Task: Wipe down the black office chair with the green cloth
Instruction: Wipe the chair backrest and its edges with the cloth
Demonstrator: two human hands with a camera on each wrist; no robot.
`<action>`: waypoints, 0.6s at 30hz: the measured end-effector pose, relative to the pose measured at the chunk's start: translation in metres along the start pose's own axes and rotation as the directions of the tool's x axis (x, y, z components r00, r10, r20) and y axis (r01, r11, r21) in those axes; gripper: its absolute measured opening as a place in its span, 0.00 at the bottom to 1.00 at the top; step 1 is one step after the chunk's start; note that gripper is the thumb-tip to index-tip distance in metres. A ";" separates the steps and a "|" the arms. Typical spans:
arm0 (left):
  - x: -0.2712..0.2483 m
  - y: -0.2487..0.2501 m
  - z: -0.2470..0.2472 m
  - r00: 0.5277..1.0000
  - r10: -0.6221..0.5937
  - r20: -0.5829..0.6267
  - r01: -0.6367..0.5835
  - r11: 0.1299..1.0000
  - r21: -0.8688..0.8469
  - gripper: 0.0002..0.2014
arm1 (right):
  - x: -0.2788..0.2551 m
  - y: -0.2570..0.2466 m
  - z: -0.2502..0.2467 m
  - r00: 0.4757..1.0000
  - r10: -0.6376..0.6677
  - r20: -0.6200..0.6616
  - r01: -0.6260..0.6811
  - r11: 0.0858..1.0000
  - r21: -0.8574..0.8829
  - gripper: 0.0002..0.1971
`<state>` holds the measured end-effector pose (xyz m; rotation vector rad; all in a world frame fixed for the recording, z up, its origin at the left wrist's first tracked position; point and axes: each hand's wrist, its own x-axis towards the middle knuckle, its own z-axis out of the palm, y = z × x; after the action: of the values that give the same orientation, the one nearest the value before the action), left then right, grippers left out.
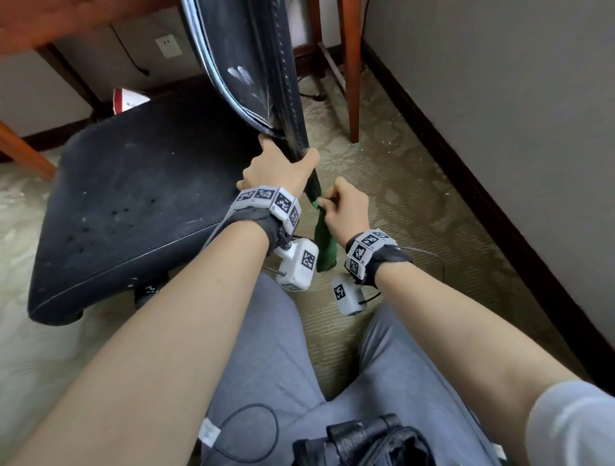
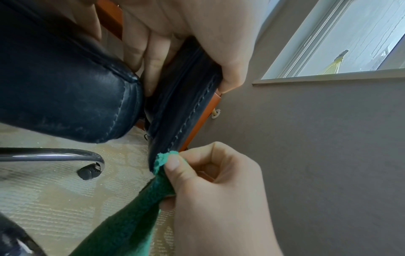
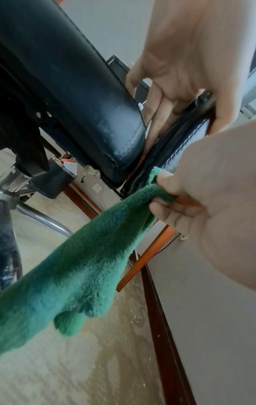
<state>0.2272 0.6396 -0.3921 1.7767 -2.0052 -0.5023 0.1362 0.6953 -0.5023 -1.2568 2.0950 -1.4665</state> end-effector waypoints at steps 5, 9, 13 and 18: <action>0.002 -0.003 0.002 1.000 0.017 0.006 -0.017 1.000 -0.011 0.40 | -0.003 0.001 0.004 1.000 0.002 0.000 -0.002 1.000 -0.019 0.13; 0.002 -0.004 0.001 1.000 0.007 0.019 -0.007 1.000 -0.021 0.41 | -0.002 0.011 0.009 0.995 0.061 0.075 -0.058 0.997 -0.042 0.13; -0.001 -0.003 -0.003 0.998 -0.007 0.058 0.006 1.000 0.001 0.43 | -0.008 0.006 0.008 0.980 0.194 0.051 -0.196 0.980 0.043 0.12; -0.024 -0.033 -0.007 0.992 0.119 -0.039 -0.125 0.963 -0.238 0.27 | -0.018 -0.007 -0.026 0.978 0.180 0.104 -0.196 0.966 0.169 0.09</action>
<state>0.2607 0.6592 -0.4050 1.4984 -1.9306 -0.6503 0.1331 0.7243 -0.4889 -1.0069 1.9196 -1.4503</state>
